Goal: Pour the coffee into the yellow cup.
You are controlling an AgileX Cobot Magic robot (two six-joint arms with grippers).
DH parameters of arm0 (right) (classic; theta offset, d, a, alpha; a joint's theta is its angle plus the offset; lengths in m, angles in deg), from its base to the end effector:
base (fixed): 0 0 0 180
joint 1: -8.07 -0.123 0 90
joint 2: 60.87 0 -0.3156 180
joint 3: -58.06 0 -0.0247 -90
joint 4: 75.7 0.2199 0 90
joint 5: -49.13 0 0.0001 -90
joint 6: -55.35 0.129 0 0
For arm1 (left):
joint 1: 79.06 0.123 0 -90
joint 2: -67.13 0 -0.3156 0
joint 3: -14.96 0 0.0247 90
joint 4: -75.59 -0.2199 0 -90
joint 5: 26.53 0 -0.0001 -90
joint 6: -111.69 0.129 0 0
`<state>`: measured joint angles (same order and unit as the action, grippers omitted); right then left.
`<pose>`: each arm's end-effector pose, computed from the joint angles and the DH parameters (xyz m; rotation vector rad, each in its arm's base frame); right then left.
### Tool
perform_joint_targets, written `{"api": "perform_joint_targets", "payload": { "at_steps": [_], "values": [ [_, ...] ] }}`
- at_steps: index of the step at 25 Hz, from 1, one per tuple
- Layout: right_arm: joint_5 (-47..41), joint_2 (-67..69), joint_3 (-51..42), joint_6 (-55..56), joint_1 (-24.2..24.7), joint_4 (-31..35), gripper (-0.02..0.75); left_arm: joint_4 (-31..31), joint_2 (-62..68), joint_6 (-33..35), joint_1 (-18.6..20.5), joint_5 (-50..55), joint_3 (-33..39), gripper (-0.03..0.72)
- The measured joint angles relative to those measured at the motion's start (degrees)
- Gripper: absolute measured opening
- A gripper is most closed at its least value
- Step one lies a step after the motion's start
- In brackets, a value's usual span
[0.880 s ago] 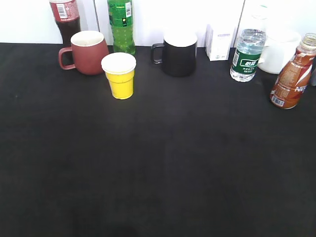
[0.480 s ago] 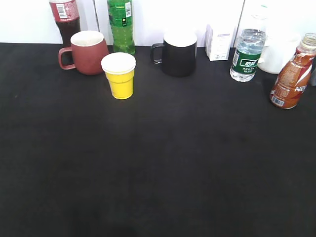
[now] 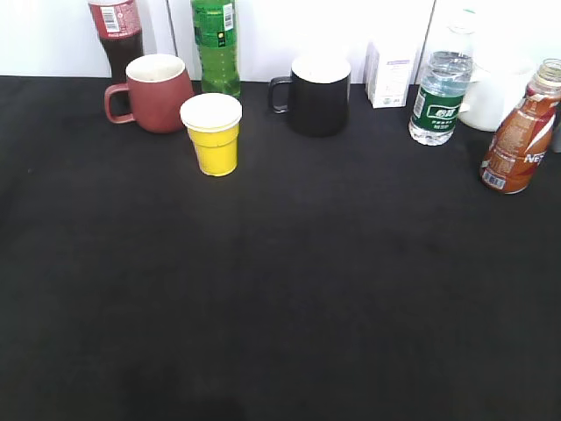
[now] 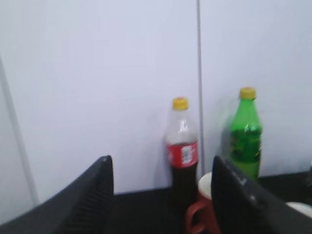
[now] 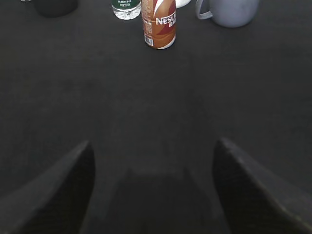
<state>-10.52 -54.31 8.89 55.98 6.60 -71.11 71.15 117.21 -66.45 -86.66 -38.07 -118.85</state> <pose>-0.0296 0.0082 0.2482 -0.0180 2.0131 0.1187 0.1457 -0.0214 0.3773 0.1903 1.4672 -0.0311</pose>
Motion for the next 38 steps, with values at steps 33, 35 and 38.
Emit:
{"api": "perform_joint_targets", "payload": {
  "at_steps": [33, 35, 38],
  "values": [
    [0.0, 0.0, 0.0, 0.0, 0.0, 0.0, 0.587, -17.1, 85.8, -15.9, -14.5, -47.6, -25.8, 0.45],
    [0.0, 0.0, 0.0, 0.0, 0.0, 0.0, 0.587, -17.6, 85.8, -15.9, -14.5, -47.4, -25.9, 0.44],
    [0.0, 0.0, 0.0, 0.0, 0.0, 0.0, 0.587, -27.6, 83.6, -19.6, -14.4, -44.7, -25.8, 0.44]
  ]
}}
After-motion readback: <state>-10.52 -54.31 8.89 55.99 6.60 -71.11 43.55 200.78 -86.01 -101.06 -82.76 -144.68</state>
